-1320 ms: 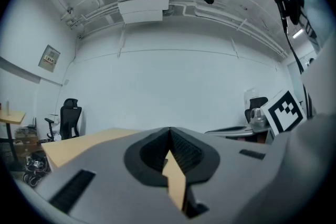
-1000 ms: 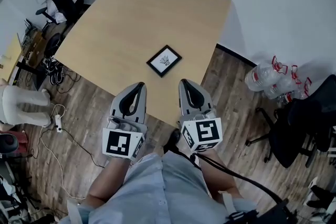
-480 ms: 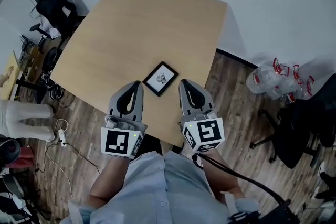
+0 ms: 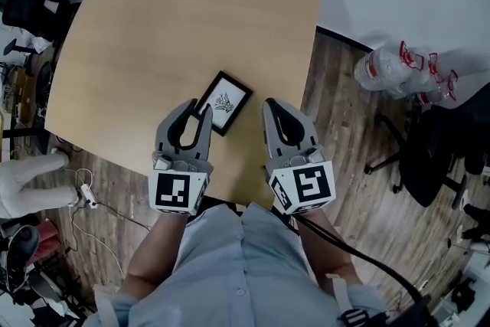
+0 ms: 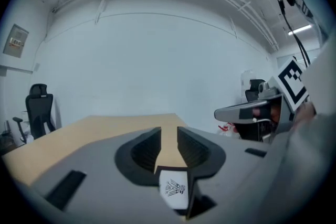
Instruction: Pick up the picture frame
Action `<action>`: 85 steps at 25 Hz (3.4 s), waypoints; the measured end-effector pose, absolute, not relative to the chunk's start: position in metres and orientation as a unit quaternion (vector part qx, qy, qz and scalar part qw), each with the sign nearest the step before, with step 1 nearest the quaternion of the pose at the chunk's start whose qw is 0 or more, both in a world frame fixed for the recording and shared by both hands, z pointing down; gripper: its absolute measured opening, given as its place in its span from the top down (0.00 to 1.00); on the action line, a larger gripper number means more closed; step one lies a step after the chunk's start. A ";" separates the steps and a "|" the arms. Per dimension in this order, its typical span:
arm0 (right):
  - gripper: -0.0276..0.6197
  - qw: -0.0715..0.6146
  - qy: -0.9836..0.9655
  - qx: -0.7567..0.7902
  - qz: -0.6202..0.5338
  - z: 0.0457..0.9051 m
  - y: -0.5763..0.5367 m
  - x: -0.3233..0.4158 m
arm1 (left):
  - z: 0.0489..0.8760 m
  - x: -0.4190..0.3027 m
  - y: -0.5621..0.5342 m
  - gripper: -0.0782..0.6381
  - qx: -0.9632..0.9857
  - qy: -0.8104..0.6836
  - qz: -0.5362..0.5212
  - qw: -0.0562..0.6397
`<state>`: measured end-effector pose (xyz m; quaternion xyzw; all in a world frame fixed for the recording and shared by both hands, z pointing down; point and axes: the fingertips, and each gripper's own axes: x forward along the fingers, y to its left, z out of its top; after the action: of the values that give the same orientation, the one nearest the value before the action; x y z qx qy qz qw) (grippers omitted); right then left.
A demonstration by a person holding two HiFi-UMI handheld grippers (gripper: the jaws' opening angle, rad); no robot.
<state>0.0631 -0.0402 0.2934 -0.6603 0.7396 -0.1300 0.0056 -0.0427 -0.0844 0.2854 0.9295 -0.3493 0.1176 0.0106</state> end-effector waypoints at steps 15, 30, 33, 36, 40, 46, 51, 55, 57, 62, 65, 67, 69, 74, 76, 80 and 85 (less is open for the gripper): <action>0.95 -0.024 0.705 -0.672 -0.226 0.366 -0.054 0.071 | 0.422 -0.022 -0.093 0.19 0.917 -0.238 0.307 0.087; 0.95 -0.001 0.683 -0.683 -0.257 0.377 -0.054 0.089 | 0.466 -0.025 -0.091 0.13 0.889 -0.225 0.389 0.091; 0.95 0.002 0.683 -0.681 -0.264 0.380 -0.055 0.087 | 0.466 -0.028 -0.092 0.13 0.887 -0.223 0.394 0.094; 0.95 0.004 0.686 -0.677 -0.267 0.381 -0.056 0.085 | 0.466 -0.029 -0.092 0.13 0.885 -0.218 0.399 0.098; 0.95 0.008 0.687 -0.676 -0.267 0.380 -0.056 0.086 | 0.466 -0.029 -0.089 0.14 0.884 -0.209 0.406 0.095; 0.95 0.010 0.685 -0.677 -0.270 0.381 -0.052 0.090 | 0.465 -0.029 -0.088 0.18 0.880 -0.205 0.416 0.103; 0.95 0.012 0.683 -0.678 -0.271 0.381 -0.052 0.093 | 0.464 -0.030 -0.091 0.20 0.877 -0.208 0.418 0.112; 0.95 0.012 0.683 -0.678 -0.272 0.382 -0.053 0.094 | 0.464 -0.030 -0.091 0.20 0.877 -0.209 0.417 0.113; 0.95 0.012 0.683 -0.678 -0.272 0.383 -0.053 0.094 | 0.464 -0.031 -0.092 0.20 0.877 -0.211 0.416 0.112; 0.95 0.013 0.683 -0.678 -0.271 0.382 -0.052 0.094 | 0.462 -0.031 -0.093 0.21 0.879 -0.216 0.412 0.103; 0.95 0.013 0.682 -0.679 -0.271 0.381 -0.052 0.095 | 0.460 -0.030 -0.094 0.21 0.881 -0.218 0.408 0.101; 0.95 0.014 0.682 -0.679 -0.270 0.381 -0.052 0.096 | 0.458 -0.030 -0.094 0.21 0.882 -0.219 0.405 0.100; 0.95 0.014 0.682 -0.679 -0.269 0.381 -0.051 0.095 | 0.458 -0.030 -0.093 0.21 0.883 -0.219 0.403 0.100; 0.95 0.013 0.684 -0.679 -0.268 0.380 -0.049 0.095 | 0.448 -0.034 -0.101 0.32 0.885 -0.248 0.386 0.076; 0.95 0.013 0.684 -0.678 -0.268 0.382 -0.049 0.095 | 0.445 -0.037 -0.107 0.80 0.883 -0.262 0.385 0.057; 0.95 0.011 0.685 -0.676 -0.271 0.384 -0.049 0.092 | 0.458 -0.038 -0.101 0.60 0.877 -0.247 0.407 0.067; 0.95 0.010 0.685 -0.677 -0.271 0.384 -0.047 0.091 | 0.457 -0.040 -0.102 0.55 0.878 -0.249 0.404 0.061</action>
<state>0.0910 -0.0468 0.3835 -0.6766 0.6847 -0.2709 0.0097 -0.0400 -0.1020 0.4570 0.8783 -0.2485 0.4039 0.0609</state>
